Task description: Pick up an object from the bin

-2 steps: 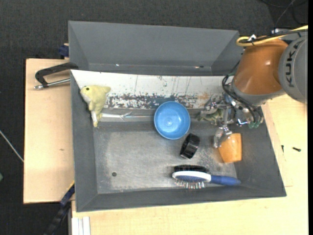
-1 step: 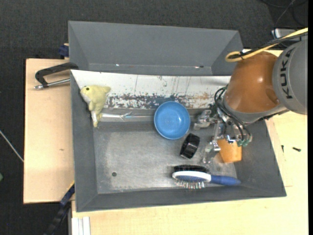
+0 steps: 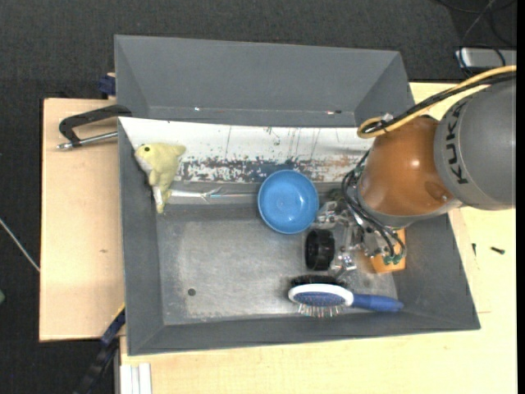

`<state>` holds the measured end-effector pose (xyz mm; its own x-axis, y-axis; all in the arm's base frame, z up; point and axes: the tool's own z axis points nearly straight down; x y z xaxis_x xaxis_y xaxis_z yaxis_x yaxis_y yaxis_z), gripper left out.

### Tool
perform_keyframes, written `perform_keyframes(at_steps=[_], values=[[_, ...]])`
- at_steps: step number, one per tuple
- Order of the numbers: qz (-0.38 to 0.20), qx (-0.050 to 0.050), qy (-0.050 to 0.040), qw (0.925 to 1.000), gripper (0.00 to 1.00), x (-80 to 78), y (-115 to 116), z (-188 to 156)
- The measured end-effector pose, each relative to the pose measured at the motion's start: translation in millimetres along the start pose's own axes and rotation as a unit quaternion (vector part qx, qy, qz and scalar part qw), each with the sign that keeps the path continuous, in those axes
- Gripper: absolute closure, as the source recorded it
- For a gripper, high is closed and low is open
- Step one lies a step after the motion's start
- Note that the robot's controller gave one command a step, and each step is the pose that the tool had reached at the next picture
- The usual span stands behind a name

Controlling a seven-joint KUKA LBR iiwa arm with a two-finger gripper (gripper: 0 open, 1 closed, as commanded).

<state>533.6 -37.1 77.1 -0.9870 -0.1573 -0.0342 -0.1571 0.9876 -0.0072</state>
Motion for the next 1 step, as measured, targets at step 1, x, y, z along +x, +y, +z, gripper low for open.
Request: perform_keyframes(at_steps=[1], values=[[0.000,0.000,0.0003,1.0000,1.00,0.0,-0.1,-0.8]])
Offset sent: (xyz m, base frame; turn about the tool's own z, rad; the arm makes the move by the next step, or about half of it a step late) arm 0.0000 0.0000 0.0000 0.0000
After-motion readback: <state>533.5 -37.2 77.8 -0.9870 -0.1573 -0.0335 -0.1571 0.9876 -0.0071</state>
